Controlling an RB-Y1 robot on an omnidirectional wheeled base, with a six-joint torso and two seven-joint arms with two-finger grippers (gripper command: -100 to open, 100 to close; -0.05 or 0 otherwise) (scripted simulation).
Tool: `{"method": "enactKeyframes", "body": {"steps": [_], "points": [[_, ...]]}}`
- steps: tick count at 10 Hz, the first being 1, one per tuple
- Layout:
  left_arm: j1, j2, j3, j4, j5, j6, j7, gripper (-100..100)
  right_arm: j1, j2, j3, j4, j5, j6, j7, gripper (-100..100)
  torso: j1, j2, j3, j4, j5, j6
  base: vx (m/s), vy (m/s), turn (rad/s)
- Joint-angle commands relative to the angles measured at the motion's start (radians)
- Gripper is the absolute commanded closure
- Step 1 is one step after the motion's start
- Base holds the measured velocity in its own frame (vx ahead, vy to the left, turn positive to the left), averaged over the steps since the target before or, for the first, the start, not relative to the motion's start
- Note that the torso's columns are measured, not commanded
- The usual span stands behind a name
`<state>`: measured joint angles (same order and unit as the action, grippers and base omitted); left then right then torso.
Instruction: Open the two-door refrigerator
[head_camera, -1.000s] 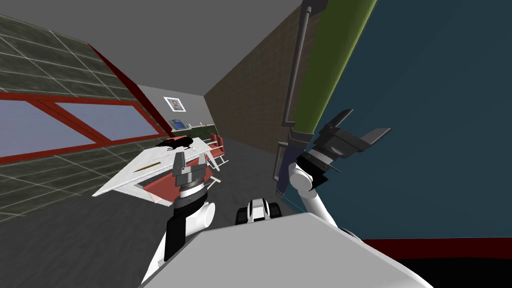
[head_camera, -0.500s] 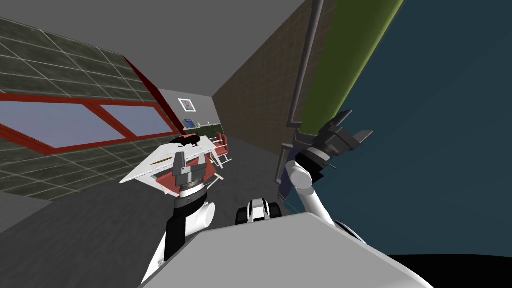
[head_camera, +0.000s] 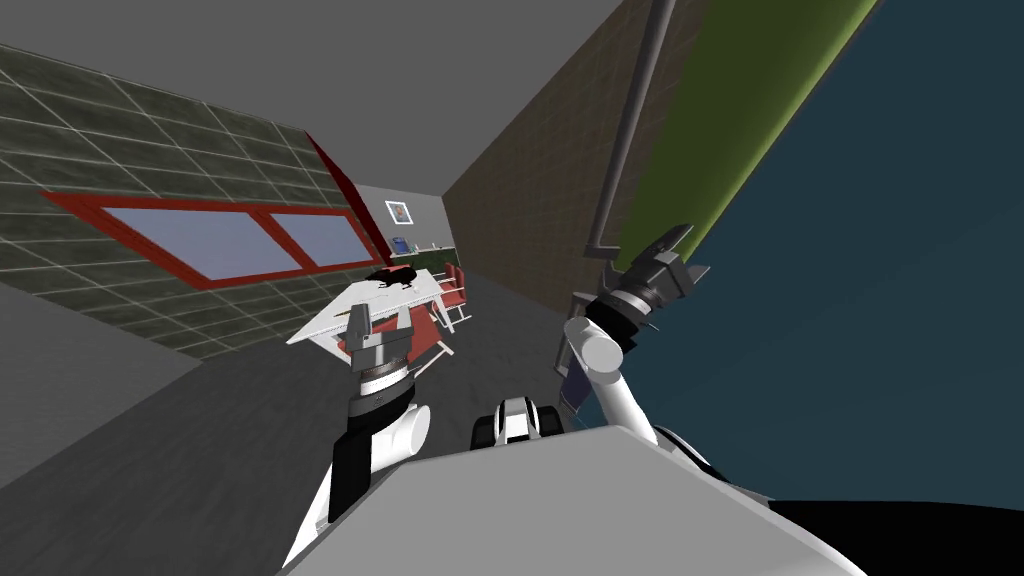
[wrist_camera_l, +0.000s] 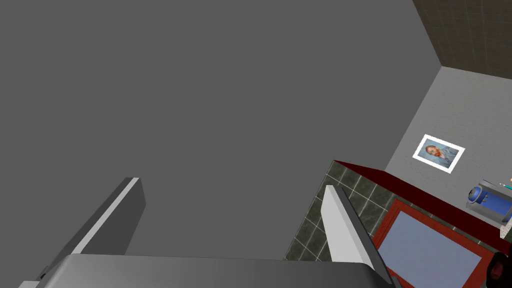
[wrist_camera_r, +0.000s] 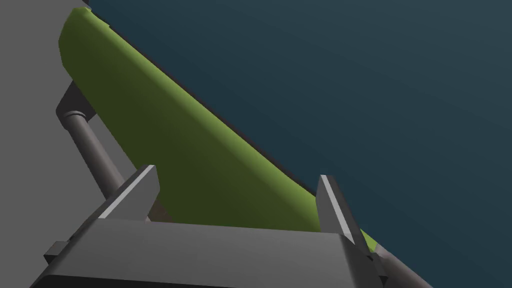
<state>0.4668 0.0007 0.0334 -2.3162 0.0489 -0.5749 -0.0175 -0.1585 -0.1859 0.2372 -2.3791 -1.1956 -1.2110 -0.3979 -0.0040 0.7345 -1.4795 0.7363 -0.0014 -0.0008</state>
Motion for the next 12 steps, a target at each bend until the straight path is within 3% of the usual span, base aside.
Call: {"method": "enactKeyframes", "body": {"steps": [1,6,7,10,12], "points": [[0.000,0.000,0.000,0.000,0.000,0.000,0.000,0,-0.024,0.006,0.007,0.005,-0.060,-0.022,-0.018,-100,-0.002,-0.005,-0.003,-0.002,-0.001,-0.001,0.017,-0.039,0.126],[0.000,0.000,0.000,0.000,0.000,0.000,0.000,0,-0.099,0.048,0.034,0.015,-0.200,-0.088,-0.061,-100,-0.020,-0.010,-0.007,-0.004,-0.008,0.002,0.023,-0.053,0.206],[0.000,0.000,0.000,0.000,0.000,0.000,0.000,0,-0.099,0.048,0.034,0.015,-0.209,-0.088,-0.061,-100,-0.024,-0.012,-0.007,-0.006,-0.012,0.004,0.027,-0.062,0.088],[0.000,0.000,0.000,0.000,0.000,0.000,0.000,0,-0.139,0.109,0.049,0.018,-0.291,-0.125,-0.085,-100,-0.029,-0.011,-0.006,-0.007,-0.015,0.006,0.026,-0.058,0.179],[0.000,0.000,0.000,0.000,0.000,0.000,0.000,0,-0.157,0.166,0.055,0.019,-0.325,-0.140,-0.095,-100,-0.017,-0.006,-0.002,-0.004,-0.009,0.004,0.009,-0.084,0.111]]}}
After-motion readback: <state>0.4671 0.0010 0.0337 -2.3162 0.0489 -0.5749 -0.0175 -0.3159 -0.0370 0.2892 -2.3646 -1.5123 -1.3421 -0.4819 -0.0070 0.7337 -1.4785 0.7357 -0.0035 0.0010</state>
